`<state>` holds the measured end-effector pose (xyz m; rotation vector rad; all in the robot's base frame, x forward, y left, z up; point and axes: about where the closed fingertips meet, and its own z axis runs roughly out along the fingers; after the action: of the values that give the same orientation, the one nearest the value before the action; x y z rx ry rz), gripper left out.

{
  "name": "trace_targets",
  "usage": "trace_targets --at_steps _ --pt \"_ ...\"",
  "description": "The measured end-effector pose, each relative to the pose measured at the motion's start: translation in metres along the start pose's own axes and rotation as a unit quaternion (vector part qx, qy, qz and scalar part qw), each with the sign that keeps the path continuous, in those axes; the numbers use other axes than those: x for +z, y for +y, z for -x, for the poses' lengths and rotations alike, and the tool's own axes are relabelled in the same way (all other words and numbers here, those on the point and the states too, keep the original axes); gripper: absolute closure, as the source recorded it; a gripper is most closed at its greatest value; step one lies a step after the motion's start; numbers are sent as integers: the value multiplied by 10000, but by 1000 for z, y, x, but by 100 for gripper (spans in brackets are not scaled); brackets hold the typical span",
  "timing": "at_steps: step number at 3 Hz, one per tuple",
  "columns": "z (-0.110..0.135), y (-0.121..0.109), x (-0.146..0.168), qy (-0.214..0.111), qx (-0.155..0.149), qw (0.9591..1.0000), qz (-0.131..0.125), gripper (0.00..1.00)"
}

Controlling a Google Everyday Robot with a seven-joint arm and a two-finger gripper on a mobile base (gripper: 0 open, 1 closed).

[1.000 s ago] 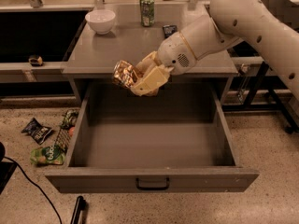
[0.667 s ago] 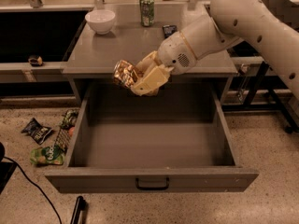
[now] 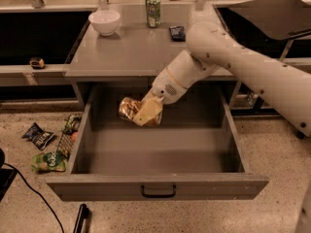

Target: Place orange can into top drawer

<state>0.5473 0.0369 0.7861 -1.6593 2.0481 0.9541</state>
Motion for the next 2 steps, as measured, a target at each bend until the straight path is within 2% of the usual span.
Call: trace_targets --at_steps 1,2 --pt "-36 -18 35 624 607 9962 -5 100" --pt "-68 -30 61 990 1124 9887 17 100"
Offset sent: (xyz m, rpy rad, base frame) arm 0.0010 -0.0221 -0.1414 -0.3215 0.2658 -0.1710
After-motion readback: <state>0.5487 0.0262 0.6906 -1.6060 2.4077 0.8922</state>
